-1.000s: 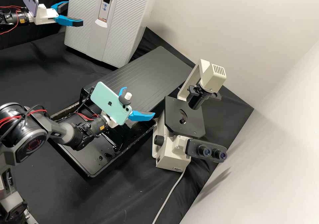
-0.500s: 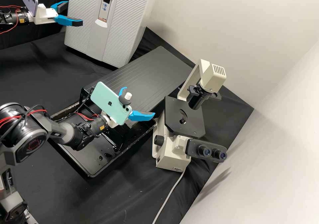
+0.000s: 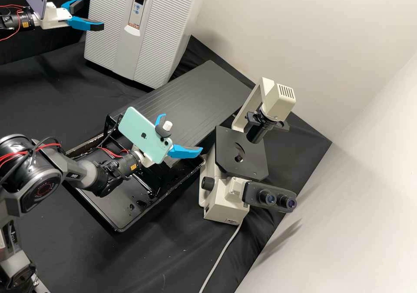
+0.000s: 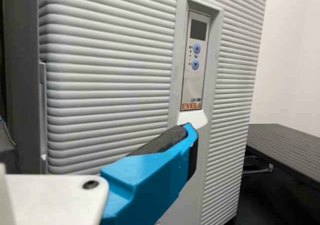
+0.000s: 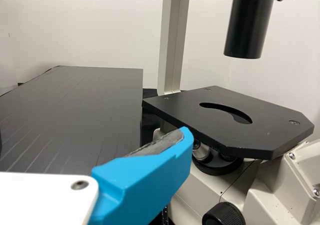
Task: Open the incubator door
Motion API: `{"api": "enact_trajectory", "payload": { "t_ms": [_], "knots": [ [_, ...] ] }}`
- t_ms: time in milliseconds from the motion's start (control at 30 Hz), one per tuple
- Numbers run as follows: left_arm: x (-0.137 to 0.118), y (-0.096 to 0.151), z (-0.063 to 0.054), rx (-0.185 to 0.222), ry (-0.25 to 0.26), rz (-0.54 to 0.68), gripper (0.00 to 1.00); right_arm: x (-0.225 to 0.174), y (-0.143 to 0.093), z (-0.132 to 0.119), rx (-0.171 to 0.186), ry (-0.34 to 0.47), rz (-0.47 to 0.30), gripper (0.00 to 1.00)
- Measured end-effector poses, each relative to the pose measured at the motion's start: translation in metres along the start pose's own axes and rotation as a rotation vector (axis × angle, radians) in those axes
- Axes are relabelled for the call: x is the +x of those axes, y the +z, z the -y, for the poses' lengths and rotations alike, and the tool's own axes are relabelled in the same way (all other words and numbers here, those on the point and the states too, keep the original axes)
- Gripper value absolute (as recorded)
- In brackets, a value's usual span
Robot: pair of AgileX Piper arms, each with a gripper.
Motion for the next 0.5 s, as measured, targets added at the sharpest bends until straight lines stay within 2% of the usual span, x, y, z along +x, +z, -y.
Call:
{"api": "enact_trajectory", "payload": {
  "t_ms": [267,500],
  "knots": [
    [0.0011,0.0008,-0.0008,0.002,0.002,0.003,1.0,0.0,0.0,0.0,0.0,0.0,0.0,1.0],
    [0.0087,0.0067,-0.008,0.005,0.021,0.023,1.0,0.0,0.0,0.0,0.0,0.0,0.0,1.0]
  ]
}}
